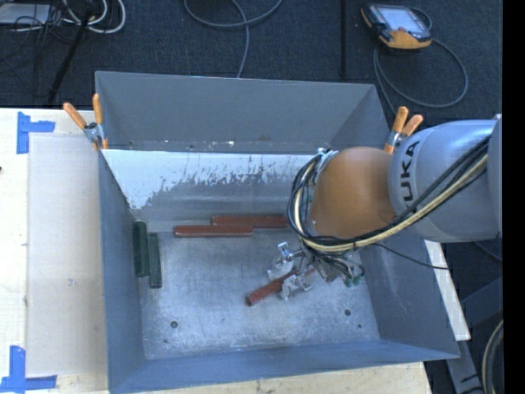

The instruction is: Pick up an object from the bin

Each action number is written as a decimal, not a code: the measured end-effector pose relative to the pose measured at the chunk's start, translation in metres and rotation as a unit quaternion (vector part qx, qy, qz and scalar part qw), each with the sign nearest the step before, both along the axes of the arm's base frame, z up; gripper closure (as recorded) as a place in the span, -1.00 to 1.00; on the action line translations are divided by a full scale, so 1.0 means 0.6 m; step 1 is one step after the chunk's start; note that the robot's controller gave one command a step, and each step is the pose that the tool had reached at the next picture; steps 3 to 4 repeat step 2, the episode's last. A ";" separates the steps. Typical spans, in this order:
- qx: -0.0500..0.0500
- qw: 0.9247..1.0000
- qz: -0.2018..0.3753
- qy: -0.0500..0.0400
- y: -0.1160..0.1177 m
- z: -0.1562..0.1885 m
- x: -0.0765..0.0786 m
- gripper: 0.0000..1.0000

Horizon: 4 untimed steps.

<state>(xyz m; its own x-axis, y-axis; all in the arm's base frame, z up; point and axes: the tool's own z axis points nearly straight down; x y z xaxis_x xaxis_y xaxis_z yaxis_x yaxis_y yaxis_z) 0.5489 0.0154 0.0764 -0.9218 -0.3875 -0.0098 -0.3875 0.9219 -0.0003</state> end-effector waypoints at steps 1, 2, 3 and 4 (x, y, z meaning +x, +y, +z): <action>0.000 1.000 0.000 0.000 0.000 0.000 0.000 1.00; -0.002 0.991 0.132 0.004 0.007 0.279 0.081 1.00; -0.002 0.991 0.132 0.004 0.007 0.279 0.081 1.00; -0.002 0.991 0.132 0.004 0.007 0.279 0.081 1.00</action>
Offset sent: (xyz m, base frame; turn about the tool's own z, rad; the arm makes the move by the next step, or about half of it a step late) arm 0.0568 0.0040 0.1967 -0.3069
